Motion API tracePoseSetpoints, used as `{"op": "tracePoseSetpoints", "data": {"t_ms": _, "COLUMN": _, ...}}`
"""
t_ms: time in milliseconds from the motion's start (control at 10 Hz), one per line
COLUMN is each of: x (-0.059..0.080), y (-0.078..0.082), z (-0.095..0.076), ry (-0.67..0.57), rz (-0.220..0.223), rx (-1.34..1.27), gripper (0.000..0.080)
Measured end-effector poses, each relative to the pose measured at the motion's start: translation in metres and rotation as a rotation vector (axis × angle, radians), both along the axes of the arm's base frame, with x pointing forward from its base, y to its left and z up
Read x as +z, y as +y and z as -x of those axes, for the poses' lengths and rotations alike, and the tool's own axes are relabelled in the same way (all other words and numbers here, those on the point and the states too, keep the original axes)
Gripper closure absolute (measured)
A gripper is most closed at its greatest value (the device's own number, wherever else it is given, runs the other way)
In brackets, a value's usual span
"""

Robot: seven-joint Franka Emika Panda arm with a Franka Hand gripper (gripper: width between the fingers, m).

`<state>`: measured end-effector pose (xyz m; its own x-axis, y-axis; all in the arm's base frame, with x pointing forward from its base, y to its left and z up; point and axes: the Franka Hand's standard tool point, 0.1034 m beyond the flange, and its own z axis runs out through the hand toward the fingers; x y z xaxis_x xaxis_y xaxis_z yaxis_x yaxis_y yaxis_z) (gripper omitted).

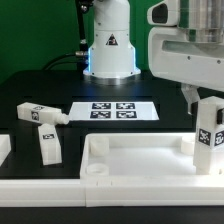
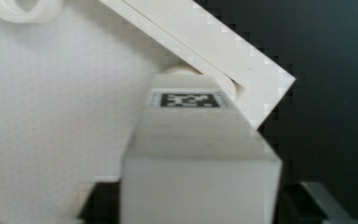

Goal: Assemble desk

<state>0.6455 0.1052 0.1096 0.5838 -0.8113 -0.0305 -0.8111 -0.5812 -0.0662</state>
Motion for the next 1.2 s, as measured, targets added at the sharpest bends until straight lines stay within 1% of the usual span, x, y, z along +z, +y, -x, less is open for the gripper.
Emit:
{"op": "tracePoseSetpoints", "data": {"t_ms": 100, "x": 0.001, "y": 0.003, "z": -0.002, "ry": -0.025, "rz": 0.009, "rx": 0.189, "gripper": 0.0294}}
{"op": "tracePoseSetpoints", "data": {"t_ms": 200, "x": 0.002, "y": 0.012, "z": -0.001, "ry": -0.042, "rz": 0.012, "rx": 0.373, "gripper": 0.0181}}
{"op": "tracePoseSetpoints", "data": {"t_ms": 300, "x": 0.001, "y": 0.018, "z": 0.002, "ry": -0.045, "rz": 0.017, "rx": 0.548, "gripper": 0.0158}}
{"op": "tracePoseSetpoints", "data": {"t_ms": 500, "x": 0.0, "y": 0.017, "z": 0.002, "ry": -0.052, "rz": 0.022, "rx": 0.657, "gripper": 0.0151}}
{"op": "tracePoseSetpoints", "data": {"t_ms": 700, "x": 0.0, "y": 0.016, "z": 0.002, "ry": -0.06, "rz": 0.029, "rx": 0.783, "gripper": 0.015}}
{"op": "tracePoseSetpoints", "data": {"t_ms": 800, "x": 0.002, "y": 0.015, "z": 0.002, "ry": -0.07, "rz": 0.054, "rx": 1.021, "gripper": 0.015}}
{"op": "tracePoseSetpoints", "data": {"t_ms": 900, "x": 0.001, "y": 0.014, "z": 0.005, "ry": -0.074, "rz": 0.058, "rx": 1.165, "gripper": 0.015}}
{"op": "tracePoseSetpoints", "data": {"t_ms": 1100, "x": 0.0, "y": 0.014, "z": 0.005, "ry": -0.072, "rz": 0.056, "rx": 1.138, "gripper": 0.015}}
{"op": "tracePoseSetpoints", "data": {"t_ms": 1200, "x": 0.0, "y": 0.014, "z": 0.005, "ry": -0.072, "rz": 0.056, "rx": 1.137, "gripper": 0.0277}}
